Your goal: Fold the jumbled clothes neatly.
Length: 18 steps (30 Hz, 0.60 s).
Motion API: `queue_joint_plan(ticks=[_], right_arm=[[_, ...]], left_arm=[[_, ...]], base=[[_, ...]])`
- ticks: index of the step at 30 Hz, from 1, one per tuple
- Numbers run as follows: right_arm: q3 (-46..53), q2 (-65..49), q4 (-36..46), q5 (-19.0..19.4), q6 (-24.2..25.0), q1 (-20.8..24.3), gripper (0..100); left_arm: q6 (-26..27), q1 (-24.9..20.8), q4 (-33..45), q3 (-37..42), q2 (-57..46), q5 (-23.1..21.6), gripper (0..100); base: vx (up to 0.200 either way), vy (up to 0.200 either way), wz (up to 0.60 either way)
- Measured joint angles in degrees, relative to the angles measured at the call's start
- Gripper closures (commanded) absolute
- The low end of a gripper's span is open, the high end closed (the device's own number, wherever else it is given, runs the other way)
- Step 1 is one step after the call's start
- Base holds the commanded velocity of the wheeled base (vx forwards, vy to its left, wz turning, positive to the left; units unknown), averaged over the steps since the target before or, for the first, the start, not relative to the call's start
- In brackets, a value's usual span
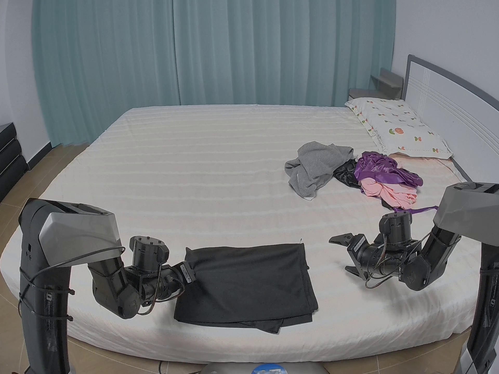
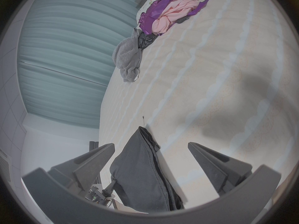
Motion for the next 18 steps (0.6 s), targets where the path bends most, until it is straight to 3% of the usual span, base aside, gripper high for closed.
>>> queue_joint_plan(ticks=[10,13,18], right_arm=[[0.1,0.0,0.0,0.0,0.0,0.0,0],[0.2,0.0,0.0,0.0,0.0,0.1,0],[0.2,0.0,0.0,0.0,0.0,0.1,0]], left_arm=[[-0.1,-0.1,0.1,0.4,-0.4,0.0,100],[-0.2,-0.1,0.1,0.5,-0.4,0.0,100],[-0.2,-0.1,0.0,0.3,-0.4,0.0,100]], base=[[0.000,0.000,0.00],[-0.200,0.000,0.00],[0.000,0.000,0.00]])
